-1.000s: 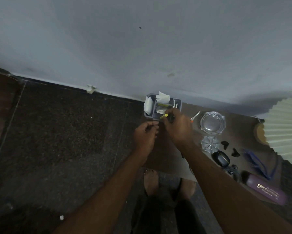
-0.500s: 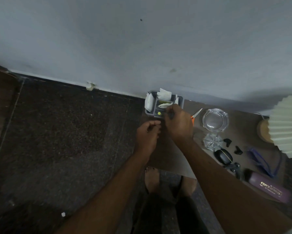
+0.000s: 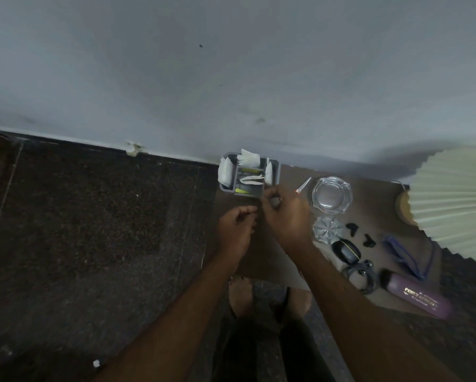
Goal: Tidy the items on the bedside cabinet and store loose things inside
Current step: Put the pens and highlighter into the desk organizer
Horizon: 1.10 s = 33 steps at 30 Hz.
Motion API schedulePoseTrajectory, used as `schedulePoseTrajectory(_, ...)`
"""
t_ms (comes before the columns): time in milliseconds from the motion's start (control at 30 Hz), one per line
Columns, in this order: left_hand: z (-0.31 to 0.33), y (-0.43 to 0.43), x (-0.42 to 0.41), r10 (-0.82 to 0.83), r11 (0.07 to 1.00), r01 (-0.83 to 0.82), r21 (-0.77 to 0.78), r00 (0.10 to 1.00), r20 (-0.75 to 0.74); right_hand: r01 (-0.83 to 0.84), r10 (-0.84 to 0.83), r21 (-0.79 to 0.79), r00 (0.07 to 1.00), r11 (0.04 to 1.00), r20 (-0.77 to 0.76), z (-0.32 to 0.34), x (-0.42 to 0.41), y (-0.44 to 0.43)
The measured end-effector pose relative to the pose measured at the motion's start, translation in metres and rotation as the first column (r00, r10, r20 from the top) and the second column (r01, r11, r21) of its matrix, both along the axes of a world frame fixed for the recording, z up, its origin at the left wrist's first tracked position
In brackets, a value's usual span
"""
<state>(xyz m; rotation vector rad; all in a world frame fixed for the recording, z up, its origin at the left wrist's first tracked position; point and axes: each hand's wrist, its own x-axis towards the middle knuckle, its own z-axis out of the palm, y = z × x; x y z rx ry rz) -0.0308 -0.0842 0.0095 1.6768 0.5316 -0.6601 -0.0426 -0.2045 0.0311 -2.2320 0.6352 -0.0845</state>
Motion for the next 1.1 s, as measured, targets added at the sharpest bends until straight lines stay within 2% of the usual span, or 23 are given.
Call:
schedulePoseTrajectory(167, -0.001, -0.011, -0.015, -0.04, 0.999, 0.04, 0.019, 0.999, -0.029, 0.012, -0.01, 0.02, 0.998, 1.0, -0.058, -0.003, -0.033, -0.006)
schedulePoseTrajectory(333, -0.014, -0.016, -0.031, -0.11, 0.988, 0.112, 0.102, 0.994, -0.028, 0.09, -0.093, -0.037, 0.988, 0.995, -0.122, -0.012, -0.07, -0.003)
schedulePoseTrajectory(467, -0.03, -0.015, -0.037, -0.166, 0.963, 0.171, 0.21, 0.985, -0.043, 0.059, -0.054, 0.012, 0.966, 0.998, -0.251, -0.022, -0.092, 0.001)
schedulePoseTrajectory(633, -0.044, -0.015, -0.037, -0.248, 0.918, 0.259, 0.301, 0.966, -0.073, 0.023, -0.02, 0.004, 0.947, 1.0, -0.32, -0.033, -0.101, 0.001)
schedulePoseTrajectory(867, -0.045, -0.034, -0.025, -0.26, 0.861, 0.265, 0.434, 0.963, -0.071, 0.01, -0.004, 0.015, 0.934, 1.0, -0.356, -0.038, -0.091, 0.004)
schedulePoseTrajectory(1100, -0.045, -0.049, -0.018, -0.227, 0.83, 0.257, 0.495, 0.966, -0.121, -0.067, 0.036, -0.053, 0.896, 0.996, -0.442, -0.048, -0.083, 0.004)
